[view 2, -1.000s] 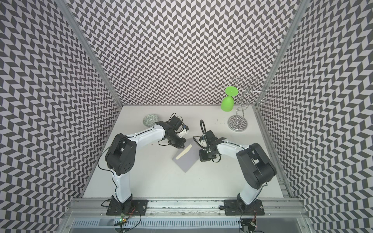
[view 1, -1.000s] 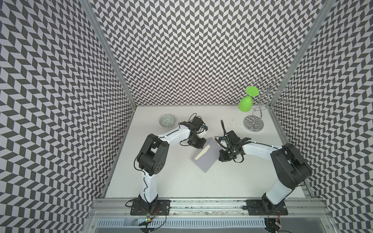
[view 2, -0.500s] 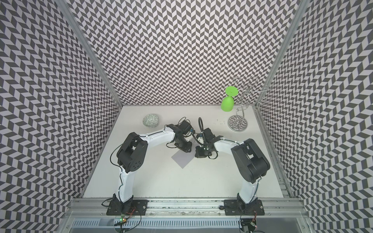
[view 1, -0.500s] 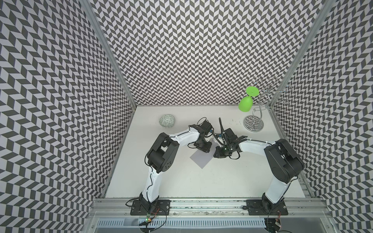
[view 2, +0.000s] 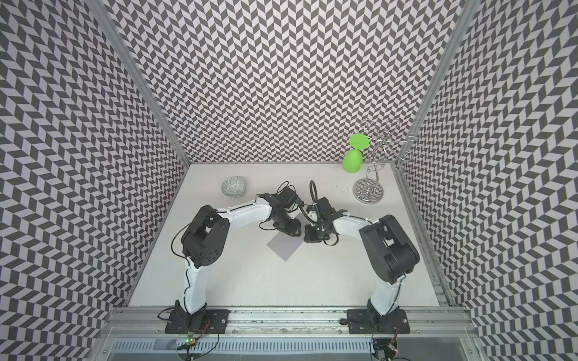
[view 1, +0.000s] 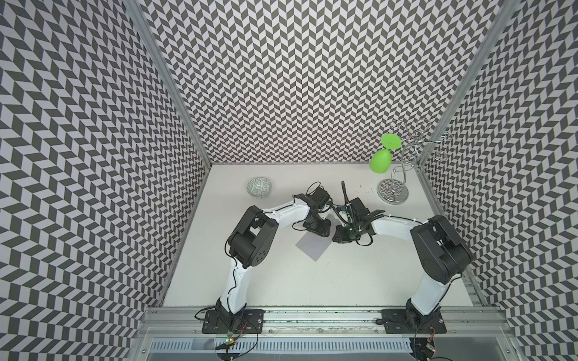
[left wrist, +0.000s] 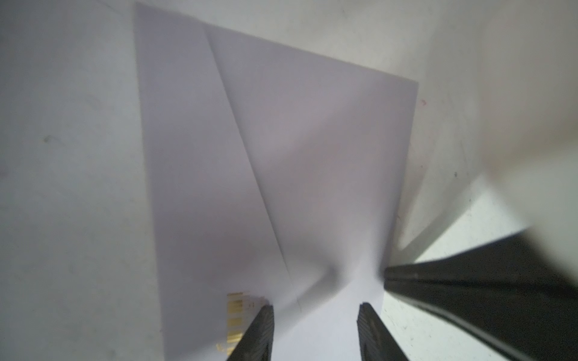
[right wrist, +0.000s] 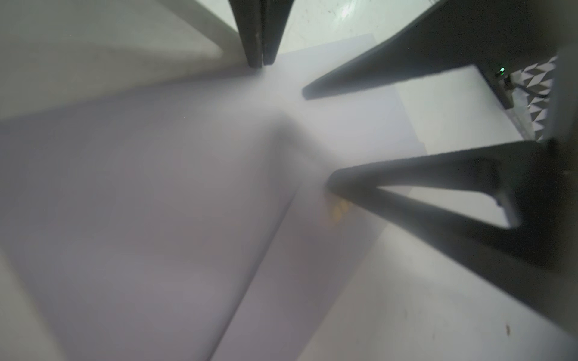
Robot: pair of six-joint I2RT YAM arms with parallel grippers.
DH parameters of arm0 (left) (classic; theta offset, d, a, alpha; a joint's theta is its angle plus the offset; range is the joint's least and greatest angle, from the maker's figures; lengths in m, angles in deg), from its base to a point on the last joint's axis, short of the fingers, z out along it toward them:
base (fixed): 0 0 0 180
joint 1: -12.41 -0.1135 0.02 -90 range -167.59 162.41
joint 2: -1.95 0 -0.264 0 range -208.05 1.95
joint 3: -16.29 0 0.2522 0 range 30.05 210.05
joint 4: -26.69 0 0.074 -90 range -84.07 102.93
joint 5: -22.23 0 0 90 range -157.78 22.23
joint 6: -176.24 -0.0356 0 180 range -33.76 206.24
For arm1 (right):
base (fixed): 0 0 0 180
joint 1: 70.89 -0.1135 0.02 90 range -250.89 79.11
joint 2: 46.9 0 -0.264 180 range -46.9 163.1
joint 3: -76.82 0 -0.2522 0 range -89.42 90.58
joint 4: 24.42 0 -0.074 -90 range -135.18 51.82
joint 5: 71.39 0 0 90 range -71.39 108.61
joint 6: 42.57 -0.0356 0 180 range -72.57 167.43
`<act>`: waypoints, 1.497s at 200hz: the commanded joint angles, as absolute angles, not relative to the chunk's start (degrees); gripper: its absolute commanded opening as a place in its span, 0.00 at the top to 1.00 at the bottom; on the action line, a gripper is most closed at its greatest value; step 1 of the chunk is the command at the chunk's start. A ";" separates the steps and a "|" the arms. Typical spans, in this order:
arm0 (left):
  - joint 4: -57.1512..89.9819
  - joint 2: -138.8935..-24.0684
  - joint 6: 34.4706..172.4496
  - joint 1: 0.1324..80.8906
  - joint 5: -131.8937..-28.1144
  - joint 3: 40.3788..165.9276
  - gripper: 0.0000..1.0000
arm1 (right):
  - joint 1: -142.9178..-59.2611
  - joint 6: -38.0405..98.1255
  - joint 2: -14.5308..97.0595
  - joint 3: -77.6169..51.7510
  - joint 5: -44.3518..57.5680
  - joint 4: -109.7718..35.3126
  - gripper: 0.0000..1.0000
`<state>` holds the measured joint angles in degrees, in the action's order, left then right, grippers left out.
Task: Fold the letter paper in half and place it into the envelope
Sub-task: Fold the envelope flap on the envelope, then adjust the envelope at the center of the board.
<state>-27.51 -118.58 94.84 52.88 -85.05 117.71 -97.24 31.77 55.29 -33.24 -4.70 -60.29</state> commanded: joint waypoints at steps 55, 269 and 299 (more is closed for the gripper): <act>-27.33 -120.31 94.89 52.92 -86.14 114.76 0.53 | -92.92 28.05 58.71 -20.05 7.80 -66.36 1.00; -20.79 -116.19 97.91 50.14 -92.67 109.61 0.52 | -94.18 26.70 63.64 -21.72 6.05 -61.76 1.00; -22.63 -115.86 96.18 50.30 -93.55 113.83 0.44 | -94.66 29.36 58.17 -20.25 4.88 -60.98 0.76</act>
<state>-19.03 -115.37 97.99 50.37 -94.63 110.69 -93.96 26.74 63.27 -21.09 3.91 -60.03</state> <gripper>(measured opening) 0.535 0.113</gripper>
